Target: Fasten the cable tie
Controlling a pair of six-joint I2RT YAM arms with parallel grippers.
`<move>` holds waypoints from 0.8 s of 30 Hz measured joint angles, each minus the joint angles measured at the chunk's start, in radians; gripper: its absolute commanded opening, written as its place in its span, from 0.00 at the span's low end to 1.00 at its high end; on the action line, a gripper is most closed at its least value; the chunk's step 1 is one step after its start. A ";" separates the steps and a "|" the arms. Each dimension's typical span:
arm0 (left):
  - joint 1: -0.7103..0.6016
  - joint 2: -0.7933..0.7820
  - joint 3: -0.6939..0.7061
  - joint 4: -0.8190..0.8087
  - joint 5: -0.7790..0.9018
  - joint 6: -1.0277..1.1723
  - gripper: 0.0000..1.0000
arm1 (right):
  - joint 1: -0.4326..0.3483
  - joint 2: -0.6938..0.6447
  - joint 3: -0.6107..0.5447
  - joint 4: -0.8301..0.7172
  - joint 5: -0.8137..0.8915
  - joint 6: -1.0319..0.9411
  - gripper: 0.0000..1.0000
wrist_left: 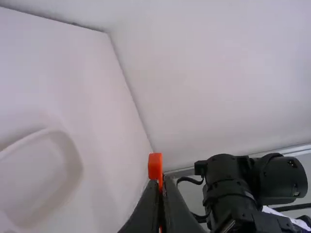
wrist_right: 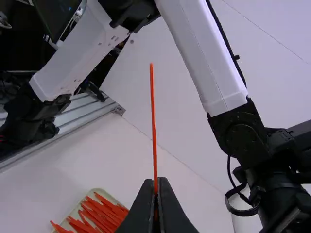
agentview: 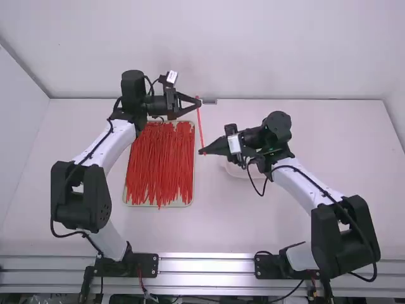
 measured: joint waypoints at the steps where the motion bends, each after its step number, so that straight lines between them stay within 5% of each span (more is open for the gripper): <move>1: 0.000 0.000 0.000 0.002 0.005 0.010 0.02 | 0.007 0.000 0.000 0.015 0.006 0.021 0.00; 14: 0.006 0.000 0.000 0.205 0.056 0.247 0.01 | 0.050 0.000 0.000 0.270 0.259 0.712 0.00; 24: 0.041 0.000 0.000 0.466 0.147 0.465 0.02 | 0.035 0.000 0.000 0.177 0.351 1.181 0.00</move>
